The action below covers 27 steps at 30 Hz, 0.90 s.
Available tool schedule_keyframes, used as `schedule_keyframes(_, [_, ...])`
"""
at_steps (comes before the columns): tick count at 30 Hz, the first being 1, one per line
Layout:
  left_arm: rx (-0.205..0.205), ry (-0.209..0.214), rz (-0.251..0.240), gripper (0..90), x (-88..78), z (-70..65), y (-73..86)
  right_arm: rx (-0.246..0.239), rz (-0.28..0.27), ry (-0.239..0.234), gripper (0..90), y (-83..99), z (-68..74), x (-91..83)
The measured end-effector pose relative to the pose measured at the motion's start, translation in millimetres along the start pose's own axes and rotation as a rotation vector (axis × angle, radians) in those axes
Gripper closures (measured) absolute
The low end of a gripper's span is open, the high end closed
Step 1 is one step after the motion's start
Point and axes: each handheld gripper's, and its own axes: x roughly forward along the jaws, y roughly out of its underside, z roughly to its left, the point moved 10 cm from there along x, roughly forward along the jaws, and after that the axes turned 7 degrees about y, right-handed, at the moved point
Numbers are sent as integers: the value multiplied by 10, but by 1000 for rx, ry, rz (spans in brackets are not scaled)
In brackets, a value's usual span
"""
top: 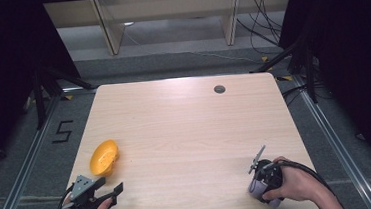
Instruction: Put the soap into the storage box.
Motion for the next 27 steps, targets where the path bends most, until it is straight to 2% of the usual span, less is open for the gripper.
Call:
schedule_keyframes(1, [0, 0, 0, 279, 0, 0, 0, 0, 0, 0, 360, 0, 0, 0])
schedule_keyframes(2, [-5, 1, -5, 279, 5, -9, -4, 22, 15, 17, 361, 15, -13, 16])
schedule_keyframes(3, [-4, 1, -4, 279, 4, -9, -3, -25, -16, 10, 364, -10, -36, 47])
schedule_keyframes(5, [-2, -3, 1, 279, -3, -4, 3, 5, 30, 25, 370, 30, -41, 49])
schedule_keyframes(6, [1, -5, 6, 279, -7, 0, 7, 10, 29, 27, 374, 31, -41, 59])
schedule_keyframes(10, [-4, 1, -1, 279, 1, -10, 2, 8, 41, 34, 389, 43, -46, 72])
schedule_keyframes(11, [-4, 2, -1, 279, 2, -11, 2, -20, 42, 41, 394, 53, -72, 80])
schedule_keyframes(12, [-2, 4, -1, 280, 4, -13, 2, -16, 39, 34, 399, 48, -57, 88])
schedule_keyframes(13, [-2, 4, -1, 280, 4, -12, 2, -8, 62, 47, 402, 66, -59, 84])
schedule_keyframes(14, [-3, 2, -1, 279, 3, -10, 2, -31, 52, 30, 411, 61, -58, 100])
schedule_keyframes(16, [-3, 3, -1, 280, 4, -9, 4, -37, 51, 36, 415, 56, -63, 108])
schedule_keyframes(17, [-5, 1, -1, 280, 3, -8, 5, -20, 43, 33, 424, 41, -36, 114])
schedule_keyframes(21, [-4, 1, 0, 280, 3, -9, 6, -28, 56, 52, 471, 44, -28, 113])
schedule_keyframes(22, [-2, 4, -1, 280, 4, -11, 6, -16, 67, 46, 494, 43, 6, 98])
schedule_keyframes(23, [-2, 4, -1, 280, 4, -12, 6, -36, 53, 36, 498, 30, 8, 106])
schedule_keyframes(26, [-2, 3, 0, 280, 4, -11, 8, -55, 63, 54, 500, 45, -19, 105])
schedule_keyframes(27, [-4, 1, 0, 280, 4, -10, 10, -55, 49, 42, 500, 35, -2, 111])
